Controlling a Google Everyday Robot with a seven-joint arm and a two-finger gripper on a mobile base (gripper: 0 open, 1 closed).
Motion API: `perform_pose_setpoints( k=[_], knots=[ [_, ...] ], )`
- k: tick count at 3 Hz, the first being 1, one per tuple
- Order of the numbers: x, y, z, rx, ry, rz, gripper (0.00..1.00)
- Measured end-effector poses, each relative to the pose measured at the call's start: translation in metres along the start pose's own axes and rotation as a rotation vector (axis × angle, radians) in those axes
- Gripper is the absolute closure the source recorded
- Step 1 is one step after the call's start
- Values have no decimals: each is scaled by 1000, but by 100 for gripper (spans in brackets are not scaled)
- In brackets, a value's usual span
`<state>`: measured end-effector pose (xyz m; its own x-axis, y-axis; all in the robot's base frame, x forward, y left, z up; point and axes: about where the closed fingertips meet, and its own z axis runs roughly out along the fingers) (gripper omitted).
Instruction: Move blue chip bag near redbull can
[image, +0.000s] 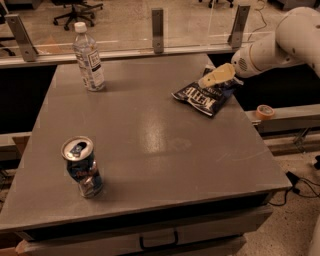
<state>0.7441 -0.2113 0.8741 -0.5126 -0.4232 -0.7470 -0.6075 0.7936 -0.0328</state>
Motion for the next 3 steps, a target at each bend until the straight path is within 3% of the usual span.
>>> perform_pose_setpoints(
  k=[1,3],
  knots=[
    [13,-7,11,2,38,40,17],
    [22,-11,22,-20,73,70,64]
  ],
)
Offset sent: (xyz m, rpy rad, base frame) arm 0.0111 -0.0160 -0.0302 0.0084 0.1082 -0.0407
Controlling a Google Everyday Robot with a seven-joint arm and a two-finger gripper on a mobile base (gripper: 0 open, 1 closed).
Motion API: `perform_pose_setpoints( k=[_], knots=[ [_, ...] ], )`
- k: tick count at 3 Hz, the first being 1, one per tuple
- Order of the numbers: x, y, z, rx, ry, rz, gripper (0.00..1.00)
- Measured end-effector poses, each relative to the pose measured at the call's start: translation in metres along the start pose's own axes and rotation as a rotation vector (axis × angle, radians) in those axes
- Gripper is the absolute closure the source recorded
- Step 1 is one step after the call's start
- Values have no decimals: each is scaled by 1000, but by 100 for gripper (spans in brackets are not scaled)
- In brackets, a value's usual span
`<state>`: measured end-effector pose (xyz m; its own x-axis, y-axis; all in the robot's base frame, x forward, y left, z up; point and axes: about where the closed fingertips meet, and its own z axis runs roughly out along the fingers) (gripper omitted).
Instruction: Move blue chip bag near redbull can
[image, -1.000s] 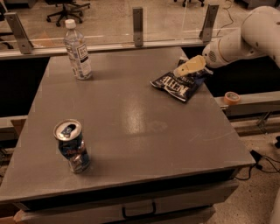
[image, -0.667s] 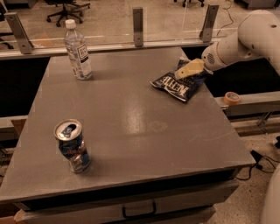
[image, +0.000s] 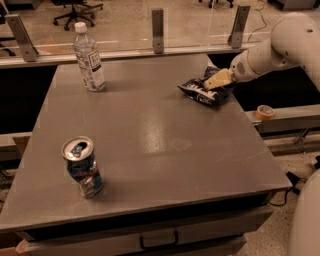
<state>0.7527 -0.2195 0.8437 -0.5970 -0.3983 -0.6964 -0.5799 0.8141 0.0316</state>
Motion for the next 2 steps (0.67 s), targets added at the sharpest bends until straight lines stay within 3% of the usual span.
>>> perform_pose_setpoints(
  k=[1,2],
  knots=[
    [-17,4,-20,12,-42,-27,86],
    [-57,20,-68,13,-147,-109,100]
  ],
)
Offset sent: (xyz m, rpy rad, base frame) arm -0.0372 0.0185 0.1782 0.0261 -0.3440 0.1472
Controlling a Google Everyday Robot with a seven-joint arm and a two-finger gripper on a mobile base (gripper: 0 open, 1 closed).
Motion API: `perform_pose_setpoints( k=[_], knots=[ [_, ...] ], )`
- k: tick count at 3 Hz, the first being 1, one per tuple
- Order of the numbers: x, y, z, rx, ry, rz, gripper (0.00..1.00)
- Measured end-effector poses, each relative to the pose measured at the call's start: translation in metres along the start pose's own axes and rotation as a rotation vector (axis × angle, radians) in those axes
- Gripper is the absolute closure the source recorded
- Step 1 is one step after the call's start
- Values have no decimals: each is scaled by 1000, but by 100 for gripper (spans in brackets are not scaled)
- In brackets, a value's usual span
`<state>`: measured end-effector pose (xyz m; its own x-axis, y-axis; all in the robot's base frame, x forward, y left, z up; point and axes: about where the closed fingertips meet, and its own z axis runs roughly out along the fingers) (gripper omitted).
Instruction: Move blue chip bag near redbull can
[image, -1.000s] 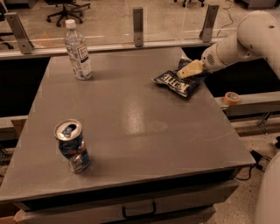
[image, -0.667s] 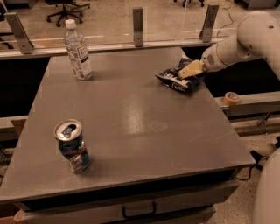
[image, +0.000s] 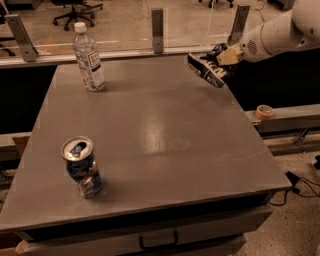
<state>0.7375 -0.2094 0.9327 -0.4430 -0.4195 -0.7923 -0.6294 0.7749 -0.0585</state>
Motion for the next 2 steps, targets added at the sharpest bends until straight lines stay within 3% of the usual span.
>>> perform_pose_setpoints(
  k=[2],
  knots=[
    [-2,5,2,-13,2,-20,100]
  ],
)
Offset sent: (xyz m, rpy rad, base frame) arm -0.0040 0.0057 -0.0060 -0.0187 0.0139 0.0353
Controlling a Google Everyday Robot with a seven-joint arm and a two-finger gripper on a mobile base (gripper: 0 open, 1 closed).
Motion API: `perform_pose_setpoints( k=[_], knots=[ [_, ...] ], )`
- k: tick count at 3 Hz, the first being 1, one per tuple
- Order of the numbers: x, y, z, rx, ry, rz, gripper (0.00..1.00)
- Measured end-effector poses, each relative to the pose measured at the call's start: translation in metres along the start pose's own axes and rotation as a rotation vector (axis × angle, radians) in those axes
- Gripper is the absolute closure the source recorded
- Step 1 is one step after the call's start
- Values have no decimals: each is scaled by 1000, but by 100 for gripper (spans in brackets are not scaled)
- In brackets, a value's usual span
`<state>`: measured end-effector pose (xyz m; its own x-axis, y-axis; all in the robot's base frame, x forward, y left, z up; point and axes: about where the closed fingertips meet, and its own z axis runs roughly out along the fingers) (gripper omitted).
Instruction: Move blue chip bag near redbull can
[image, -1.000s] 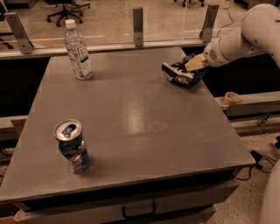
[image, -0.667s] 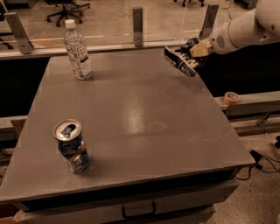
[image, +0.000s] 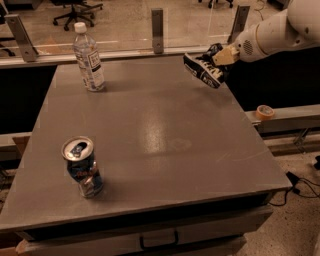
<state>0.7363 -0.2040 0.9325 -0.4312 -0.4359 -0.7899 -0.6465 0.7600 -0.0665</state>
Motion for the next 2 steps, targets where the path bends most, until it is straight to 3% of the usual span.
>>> perform_pose_setpoints(
  k=[2],
  knots=[
    [13,70,4,-191,84,-32,100]
  ],
)
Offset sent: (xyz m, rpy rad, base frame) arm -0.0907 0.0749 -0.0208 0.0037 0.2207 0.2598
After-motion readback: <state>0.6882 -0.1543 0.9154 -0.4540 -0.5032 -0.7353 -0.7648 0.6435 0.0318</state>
